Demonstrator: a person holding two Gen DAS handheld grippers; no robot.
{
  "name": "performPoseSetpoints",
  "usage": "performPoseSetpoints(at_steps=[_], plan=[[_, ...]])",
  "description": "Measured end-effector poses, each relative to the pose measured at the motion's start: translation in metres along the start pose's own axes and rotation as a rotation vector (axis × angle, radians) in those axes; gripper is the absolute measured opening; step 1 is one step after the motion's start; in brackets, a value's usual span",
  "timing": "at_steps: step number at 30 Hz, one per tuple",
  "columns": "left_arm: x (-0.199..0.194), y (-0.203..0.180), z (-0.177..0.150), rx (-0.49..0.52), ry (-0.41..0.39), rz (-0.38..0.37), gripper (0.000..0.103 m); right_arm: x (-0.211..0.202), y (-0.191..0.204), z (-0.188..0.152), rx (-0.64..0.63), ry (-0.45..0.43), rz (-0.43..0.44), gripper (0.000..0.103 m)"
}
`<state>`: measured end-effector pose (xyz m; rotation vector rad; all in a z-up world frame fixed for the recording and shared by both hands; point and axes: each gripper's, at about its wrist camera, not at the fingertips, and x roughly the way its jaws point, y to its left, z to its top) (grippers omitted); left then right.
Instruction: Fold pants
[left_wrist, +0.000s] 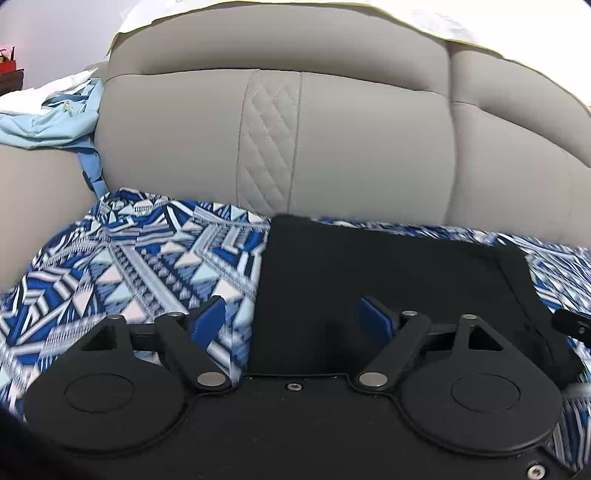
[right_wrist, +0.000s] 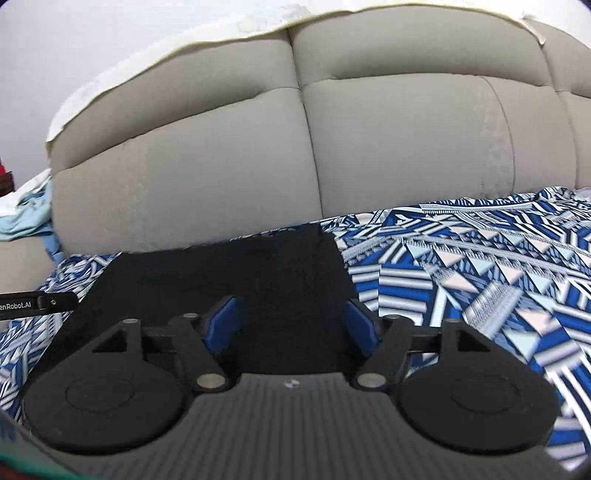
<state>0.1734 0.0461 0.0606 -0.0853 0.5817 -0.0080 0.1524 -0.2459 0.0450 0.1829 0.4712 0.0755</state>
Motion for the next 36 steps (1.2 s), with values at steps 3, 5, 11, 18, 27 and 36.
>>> performPoseSetpoints(at_steps=[3, 5, 11, 18, 27, 36], plan=[[-0.018, -0.005, -0.017, 0.029, 0.005, -0.004, 0.082, -0.019, 0.009, -0.014, -0.035, -0.008, -0.001, 0.081], [-0.028, -0.007, -0.029, 0.034, 0.011, -0.005, 0.083, -0.029, 0.013, -0.023, -0.046, -0.018, -0.006, 0.084], [-0.056, -0.017, -0.06, 0.049, -0.001, -0.039, 0.092, -0.046, 0.023, -0.052, -0.077, -0.03, -0.018, 0.089], [-0.059, -0.029, -0.081, 0.1, 0.02, -0.022, 0.098, -0.043, 0.038, -0.073, -0.104, -0.002, -0.02, 0.097], [-0.048, -0.022, -0.092, 0.091, 0.062, 0.017, 0.102, -0.035, 0.051, -0.085, -0.18, -0.01, -0.06, 0.103], [-0.047, -0.021, -0.095, 0.101, 0.044, 0.015, 0.103, -0.033, 0.055, -0.089, -0.201, -0.014, -0.078, 0.103]])
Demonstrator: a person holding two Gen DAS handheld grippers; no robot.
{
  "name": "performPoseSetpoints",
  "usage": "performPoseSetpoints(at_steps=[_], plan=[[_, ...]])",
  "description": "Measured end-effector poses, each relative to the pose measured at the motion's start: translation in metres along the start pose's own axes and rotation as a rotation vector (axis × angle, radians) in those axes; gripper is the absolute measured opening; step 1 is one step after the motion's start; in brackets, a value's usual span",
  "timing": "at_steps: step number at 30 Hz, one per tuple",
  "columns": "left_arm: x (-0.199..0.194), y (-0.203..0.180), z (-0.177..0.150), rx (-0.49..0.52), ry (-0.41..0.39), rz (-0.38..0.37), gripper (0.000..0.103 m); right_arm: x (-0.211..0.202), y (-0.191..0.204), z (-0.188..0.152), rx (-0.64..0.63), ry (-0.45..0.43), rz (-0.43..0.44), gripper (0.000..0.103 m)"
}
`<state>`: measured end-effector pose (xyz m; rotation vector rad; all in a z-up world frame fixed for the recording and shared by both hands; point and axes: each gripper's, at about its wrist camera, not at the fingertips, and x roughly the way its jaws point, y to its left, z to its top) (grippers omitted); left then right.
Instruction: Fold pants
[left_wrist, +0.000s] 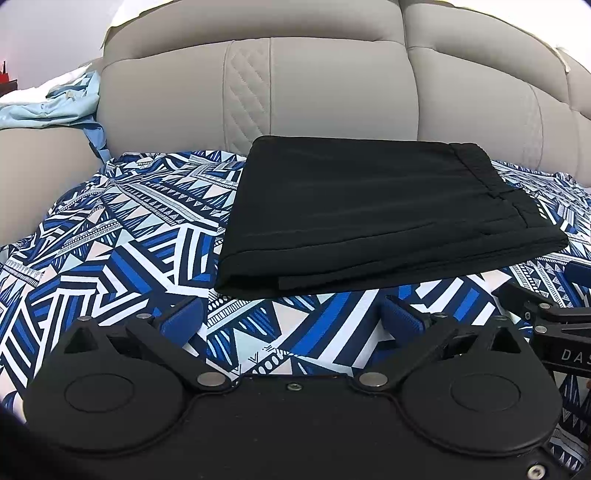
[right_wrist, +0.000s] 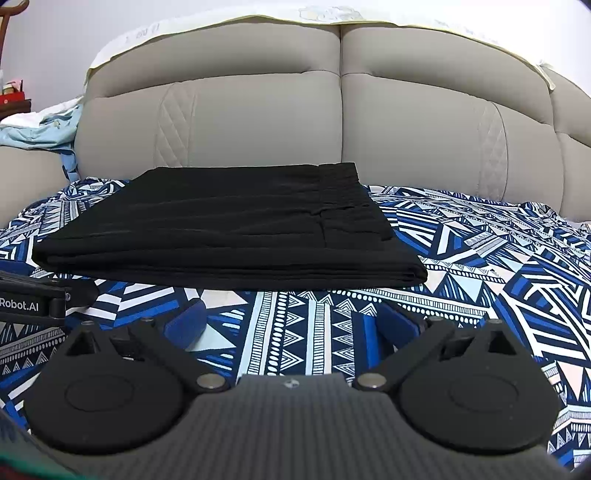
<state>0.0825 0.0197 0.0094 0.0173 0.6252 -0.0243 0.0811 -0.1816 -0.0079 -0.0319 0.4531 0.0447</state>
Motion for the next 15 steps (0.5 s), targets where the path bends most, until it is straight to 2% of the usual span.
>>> performPoseSetpoints(at_steps=[15], plan=[[-0.003, -0.0006, -0.0043, 0.009, -0.018, -0.005, 0.103, -0.0003, 0.0013, 0.0001, -0.009, 0.001, -0.004, 0.103]])
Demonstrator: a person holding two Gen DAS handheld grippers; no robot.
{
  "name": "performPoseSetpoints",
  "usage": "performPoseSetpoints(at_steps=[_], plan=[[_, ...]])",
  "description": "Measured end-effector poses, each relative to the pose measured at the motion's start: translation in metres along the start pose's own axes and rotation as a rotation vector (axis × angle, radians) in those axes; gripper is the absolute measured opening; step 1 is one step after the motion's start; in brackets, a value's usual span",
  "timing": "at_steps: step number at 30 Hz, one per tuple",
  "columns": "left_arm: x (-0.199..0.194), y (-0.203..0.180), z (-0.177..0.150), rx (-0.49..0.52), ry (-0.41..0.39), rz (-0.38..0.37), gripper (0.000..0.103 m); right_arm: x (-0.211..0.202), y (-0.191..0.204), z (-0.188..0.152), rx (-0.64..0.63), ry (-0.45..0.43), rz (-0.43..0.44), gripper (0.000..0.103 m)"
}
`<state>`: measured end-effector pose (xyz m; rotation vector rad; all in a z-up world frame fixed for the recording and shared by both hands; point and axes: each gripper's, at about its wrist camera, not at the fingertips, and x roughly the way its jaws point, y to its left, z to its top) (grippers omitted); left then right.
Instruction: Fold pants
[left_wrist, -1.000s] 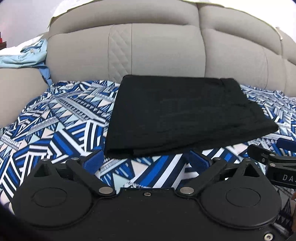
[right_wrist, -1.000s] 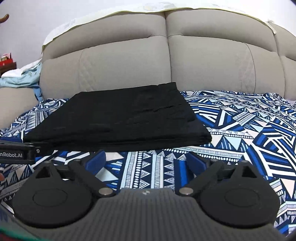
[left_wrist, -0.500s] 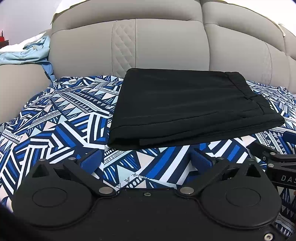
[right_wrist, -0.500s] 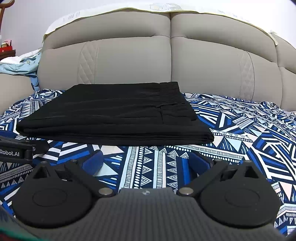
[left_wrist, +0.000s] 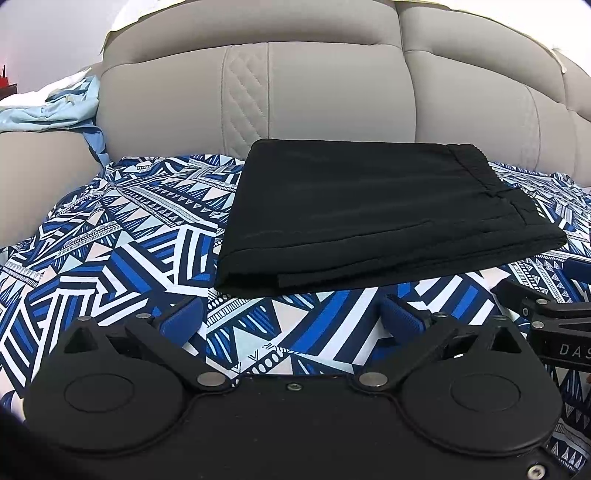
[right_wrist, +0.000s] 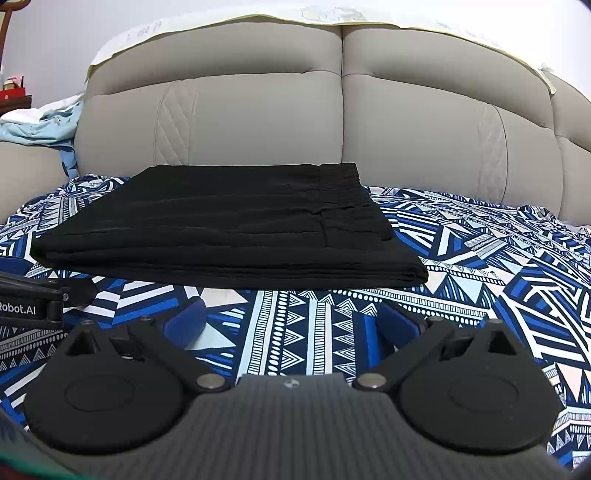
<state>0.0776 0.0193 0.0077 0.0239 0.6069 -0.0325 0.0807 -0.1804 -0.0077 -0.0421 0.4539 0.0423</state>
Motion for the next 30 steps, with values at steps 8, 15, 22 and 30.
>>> performPoseSetpoints(at_steps=[8, 15, 22, 30], plan=[[-0.0005, 0.0014, -0.0008, 0.003, -0.006, -0.006, 0.103, -0.0002, 0.0001, -0.0001, -0.001, 0.0, 0.001, 0.103], [-0.0009, 0.0009, -0.0011, 0.001, -0.006, -0.006, 0.103, -0.0001, 0.0004, -0.0002, -0.001, -0.001, 0.0, 0.103], [0.0004, 0.0015, 0.0, 0.012, 0.001, -0.009, 0.103, 0.0003, 0.0005, -0.0003, -0.001, -0.001, 0.0, 0.103], [0.0011, 0.0021, 0.0005, 0.01, 0.001, -0.012, 0.103, 0.0005, 0.0005, -0.0003, -0.001, -0.001, 0.0, 0.103]])
